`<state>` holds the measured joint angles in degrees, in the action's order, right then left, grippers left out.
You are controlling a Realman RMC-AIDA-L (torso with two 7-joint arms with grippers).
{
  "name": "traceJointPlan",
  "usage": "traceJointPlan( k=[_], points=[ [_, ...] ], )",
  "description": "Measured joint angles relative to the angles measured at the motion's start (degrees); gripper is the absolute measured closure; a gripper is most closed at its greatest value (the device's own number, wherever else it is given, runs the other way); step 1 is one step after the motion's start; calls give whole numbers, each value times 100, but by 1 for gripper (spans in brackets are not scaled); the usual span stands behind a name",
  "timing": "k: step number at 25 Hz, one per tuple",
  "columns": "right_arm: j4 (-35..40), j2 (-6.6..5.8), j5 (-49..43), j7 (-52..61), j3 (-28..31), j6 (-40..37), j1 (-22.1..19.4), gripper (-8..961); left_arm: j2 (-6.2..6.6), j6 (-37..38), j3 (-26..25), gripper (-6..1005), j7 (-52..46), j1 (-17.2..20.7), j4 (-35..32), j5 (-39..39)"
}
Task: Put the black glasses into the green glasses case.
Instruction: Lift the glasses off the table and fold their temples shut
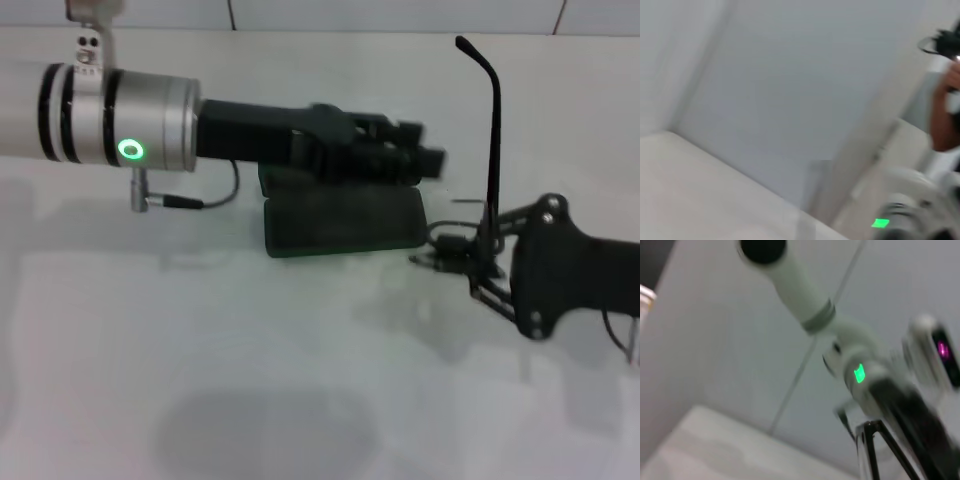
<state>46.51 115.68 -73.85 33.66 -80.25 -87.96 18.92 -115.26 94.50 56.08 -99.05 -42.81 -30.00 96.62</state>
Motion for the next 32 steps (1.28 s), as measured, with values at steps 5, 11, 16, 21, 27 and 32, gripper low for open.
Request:
traceJointPlan(
  k=[5, 11, 16, 21, 27, 32],
  points=[
    [-113, 28, 68, -91, -160, -955, 135, 844, -148, -937, 45, 271, 119, -34, 42, 283],
    [-987, 51, 733, -44, -1157, -518, 840, 842, -433, -1028, 141, 271, 481, -238, 36, 227],
    [-1397, 51, 1072, -44, -1231, -231, 983, 841, -420, -815, 160, 271, 588, -139, 1, -130],
    [-1447, 51, 1238, -51, -1222, 98, 896, 839, -410, -351, 164, 271, 870, -80, -13, -177],
    [-1465, 51, 1288, -68, -1225, 164, 850, 838, -423, -303, 172, 271, 889, -105, 10, -163],
    [-1476, 51, 1364, -82, -1226, 197, 798, 836, -427, -329, 175, 271, 871, -122, 41, -117]
  ],
)
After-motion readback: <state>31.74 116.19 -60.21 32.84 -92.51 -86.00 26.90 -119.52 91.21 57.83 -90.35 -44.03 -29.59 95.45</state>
